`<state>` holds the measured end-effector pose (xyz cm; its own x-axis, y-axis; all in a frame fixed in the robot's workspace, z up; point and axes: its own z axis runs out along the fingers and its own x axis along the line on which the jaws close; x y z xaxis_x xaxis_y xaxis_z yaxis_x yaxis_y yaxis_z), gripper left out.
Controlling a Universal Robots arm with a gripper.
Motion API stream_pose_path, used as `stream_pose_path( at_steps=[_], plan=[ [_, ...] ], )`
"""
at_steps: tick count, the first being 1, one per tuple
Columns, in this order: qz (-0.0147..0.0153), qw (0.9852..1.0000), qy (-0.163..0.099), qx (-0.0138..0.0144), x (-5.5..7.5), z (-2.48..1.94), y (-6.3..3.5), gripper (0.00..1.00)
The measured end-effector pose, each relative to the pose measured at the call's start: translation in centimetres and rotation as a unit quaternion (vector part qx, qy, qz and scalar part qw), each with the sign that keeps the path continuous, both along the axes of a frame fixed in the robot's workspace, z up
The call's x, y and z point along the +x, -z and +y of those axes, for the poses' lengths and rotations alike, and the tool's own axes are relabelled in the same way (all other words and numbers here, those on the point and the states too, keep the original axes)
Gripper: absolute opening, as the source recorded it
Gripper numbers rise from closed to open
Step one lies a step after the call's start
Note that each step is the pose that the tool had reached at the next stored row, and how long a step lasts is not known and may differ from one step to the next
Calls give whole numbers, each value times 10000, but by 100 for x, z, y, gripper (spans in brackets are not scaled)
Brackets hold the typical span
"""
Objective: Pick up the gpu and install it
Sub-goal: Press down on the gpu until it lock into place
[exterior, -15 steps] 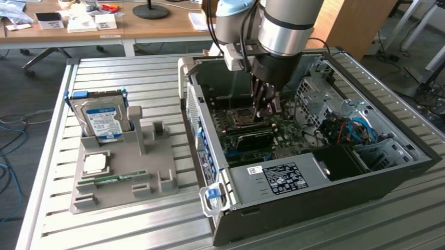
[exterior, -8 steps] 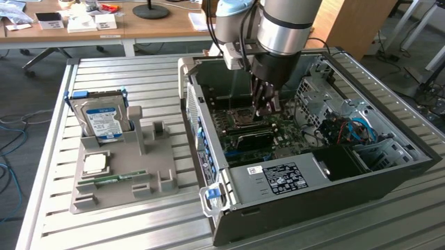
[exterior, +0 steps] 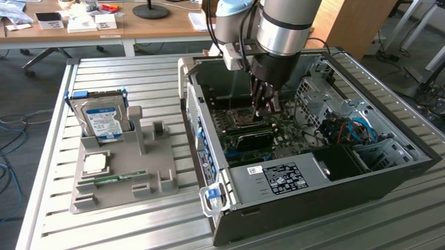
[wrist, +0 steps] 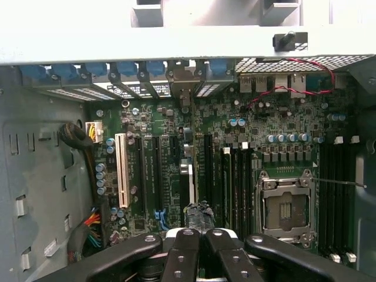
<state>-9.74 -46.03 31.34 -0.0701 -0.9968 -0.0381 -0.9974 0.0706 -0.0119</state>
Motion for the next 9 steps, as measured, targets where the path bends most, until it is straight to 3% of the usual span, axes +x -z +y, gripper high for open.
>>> stream_pose_path(
  at_steps=[9],
  plan=[
    [0,10000,0,0,31,0,3,11]
  ],
)
